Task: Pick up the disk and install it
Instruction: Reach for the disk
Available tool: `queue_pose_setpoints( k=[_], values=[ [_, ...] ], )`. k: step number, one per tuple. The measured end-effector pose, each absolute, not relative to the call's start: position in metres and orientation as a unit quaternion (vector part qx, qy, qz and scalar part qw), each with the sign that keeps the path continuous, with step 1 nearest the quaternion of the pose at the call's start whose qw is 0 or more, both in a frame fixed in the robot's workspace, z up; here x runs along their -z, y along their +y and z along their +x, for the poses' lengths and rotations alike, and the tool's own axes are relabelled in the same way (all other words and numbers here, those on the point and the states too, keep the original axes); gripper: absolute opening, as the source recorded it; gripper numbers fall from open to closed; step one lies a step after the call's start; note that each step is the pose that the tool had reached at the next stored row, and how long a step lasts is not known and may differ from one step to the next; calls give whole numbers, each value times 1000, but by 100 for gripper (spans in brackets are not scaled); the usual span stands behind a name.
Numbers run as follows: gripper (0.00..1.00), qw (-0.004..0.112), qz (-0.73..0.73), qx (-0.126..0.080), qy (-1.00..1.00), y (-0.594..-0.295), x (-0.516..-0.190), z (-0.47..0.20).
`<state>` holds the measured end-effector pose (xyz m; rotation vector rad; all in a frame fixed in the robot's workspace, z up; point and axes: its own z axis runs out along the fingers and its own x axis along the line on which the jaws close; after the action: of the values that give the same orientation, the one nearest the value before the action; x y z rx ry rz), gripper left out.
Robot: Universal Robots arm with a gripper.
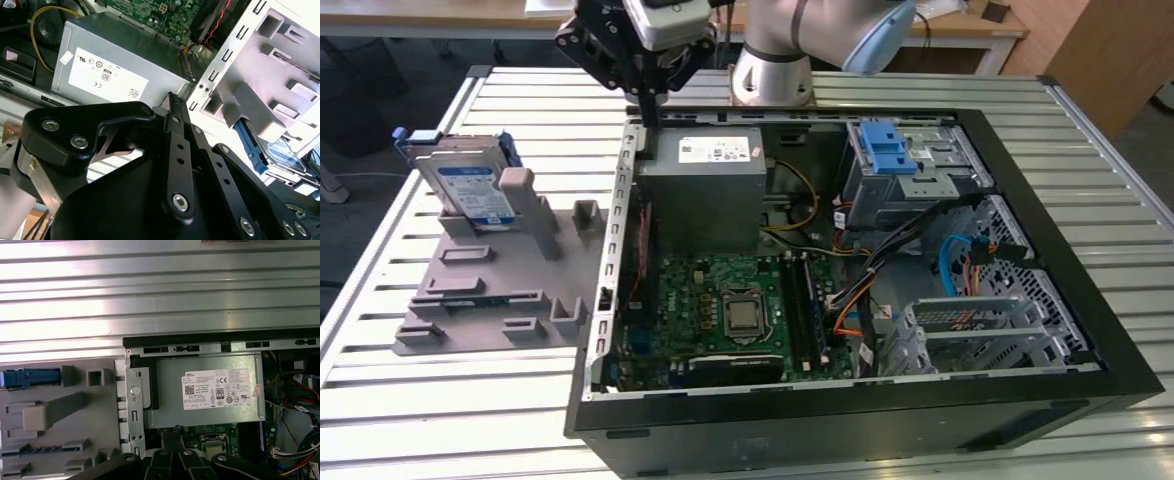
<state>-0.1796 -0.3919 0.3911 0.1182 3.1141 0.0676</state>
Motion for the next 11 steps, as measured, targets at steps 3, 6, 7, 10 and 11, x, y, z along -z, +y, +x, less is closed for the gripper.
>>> queue_pose_setpoints(
  k=[3,6,7,10,11],
  values=[
    [11,12,38,-22,999,-389,-391,-184],
    [11,12,38,-22,999,-386,-391,-188],
    [11,12,38,-22,999,-385,-391,-189],
    [11,12,38,-22,999,-384,-391,-193],
    [11,12,38,-22,999,-383,-391,-194]
  ],
)
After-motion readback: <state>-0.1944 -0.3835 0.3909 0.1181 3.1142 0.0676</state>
